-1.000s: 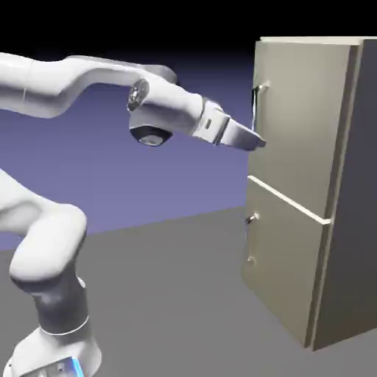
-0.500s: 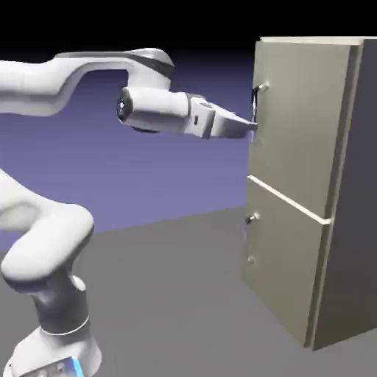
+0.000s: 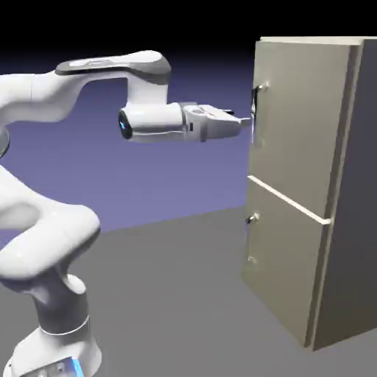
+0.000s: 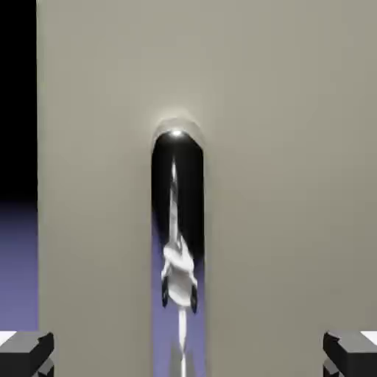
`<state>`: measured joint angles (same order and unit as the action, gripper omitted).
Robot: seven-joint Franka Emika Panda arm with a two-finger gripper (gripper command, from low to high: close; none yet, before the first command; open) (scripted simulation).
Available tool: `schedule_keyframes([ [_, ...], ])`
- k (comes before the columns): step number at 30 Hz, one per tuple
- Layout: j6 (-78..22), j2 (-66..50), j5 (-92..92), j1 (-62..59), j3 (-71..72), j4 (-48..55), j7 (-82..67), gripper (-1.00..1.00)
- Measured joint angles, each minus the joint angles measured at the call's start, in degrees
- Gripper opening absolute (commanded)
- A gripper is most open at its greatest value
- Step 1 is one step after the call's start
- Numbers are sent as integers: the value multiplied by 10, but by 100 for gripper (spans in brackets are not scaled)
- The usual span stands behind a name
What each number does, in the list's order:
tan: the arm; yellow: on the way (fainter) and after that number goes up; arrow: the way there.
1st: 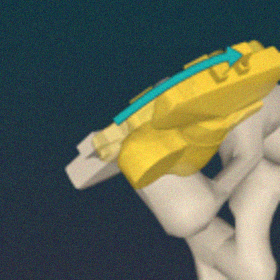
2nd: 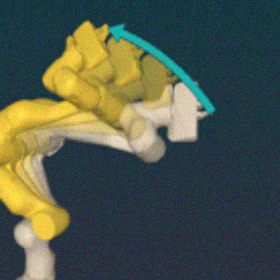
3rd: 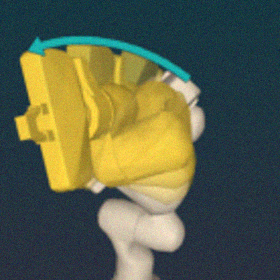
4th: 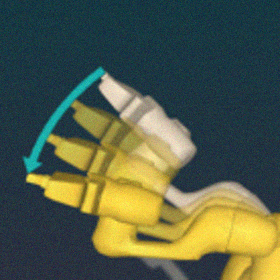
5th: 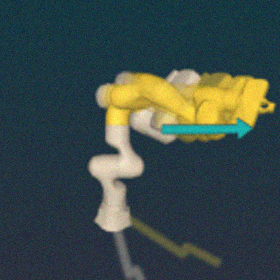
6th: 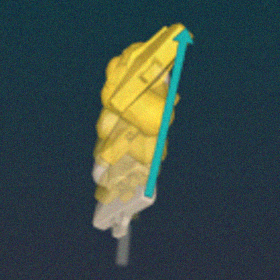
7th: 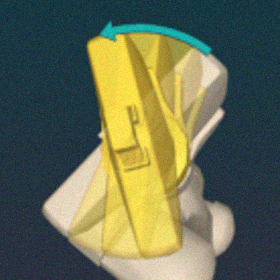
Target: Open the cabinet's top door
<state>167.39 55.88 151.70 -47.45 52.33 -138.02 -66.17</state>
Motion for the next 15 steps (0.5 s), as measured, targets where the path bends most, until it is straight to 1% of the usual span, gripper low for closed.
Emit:
schedule_keyframes([
  [3, -15, -25, 14, -60, 36, 40, -8, 0],
  [4, -20, -34, 19, -81, 48, 54, -11, -100],
  [6, -20, -34, 19, -81, 48, 54, -11, -100],
  [15, -153, -17, -132, 99, -127, -91, 22, -100],
])
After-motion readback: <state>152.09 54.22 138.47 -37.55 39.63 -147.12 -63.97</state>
